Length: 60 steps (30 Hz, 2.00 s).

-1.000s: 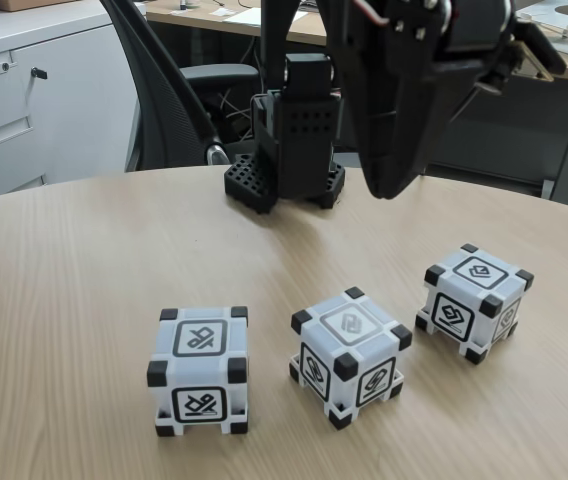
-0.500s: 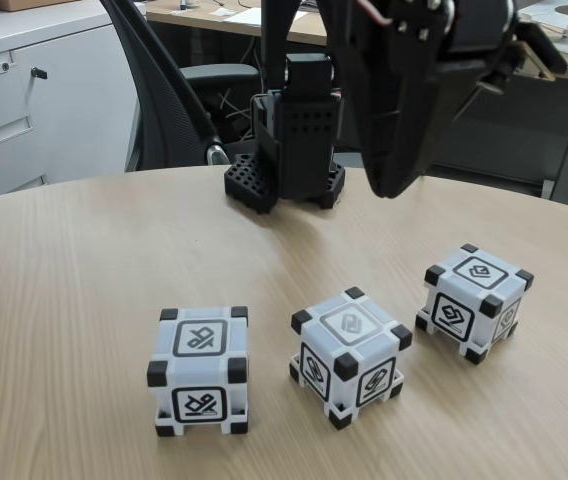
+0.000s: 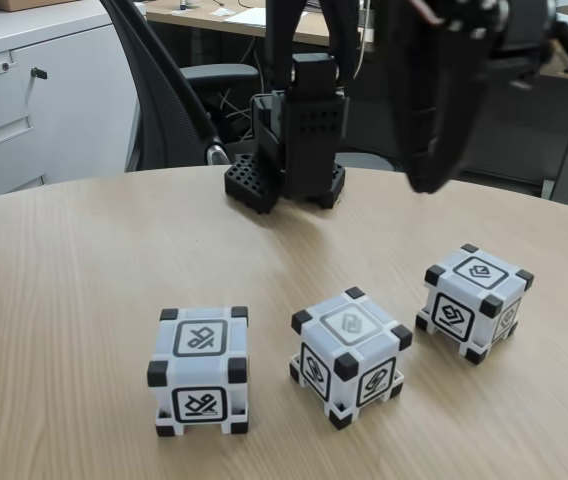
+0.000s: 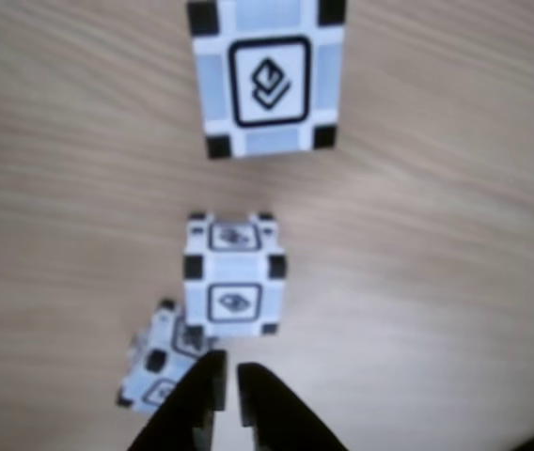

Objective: Stack cubes from left to right.

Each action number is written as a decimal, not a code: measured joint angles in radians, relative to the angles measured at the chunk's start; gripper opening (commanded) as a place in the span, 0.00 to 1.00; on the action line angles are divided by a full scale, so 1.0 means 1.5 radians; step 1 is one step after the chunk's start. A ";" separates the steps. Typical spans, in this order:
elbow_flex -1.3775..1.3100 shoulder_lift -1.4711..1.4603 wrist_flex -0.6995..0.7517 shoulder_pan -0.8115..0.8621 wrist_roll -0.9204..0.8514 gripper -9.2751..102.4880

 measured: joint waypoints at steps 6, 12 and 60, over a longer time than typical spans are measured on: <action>0.000 0.000 0.000 -0.058 0.011 0.08; 0.000 0.000 0.000 -0.117 0.045 0.08; 0.000 -0.053 0.001 -0.139 0.010 0.44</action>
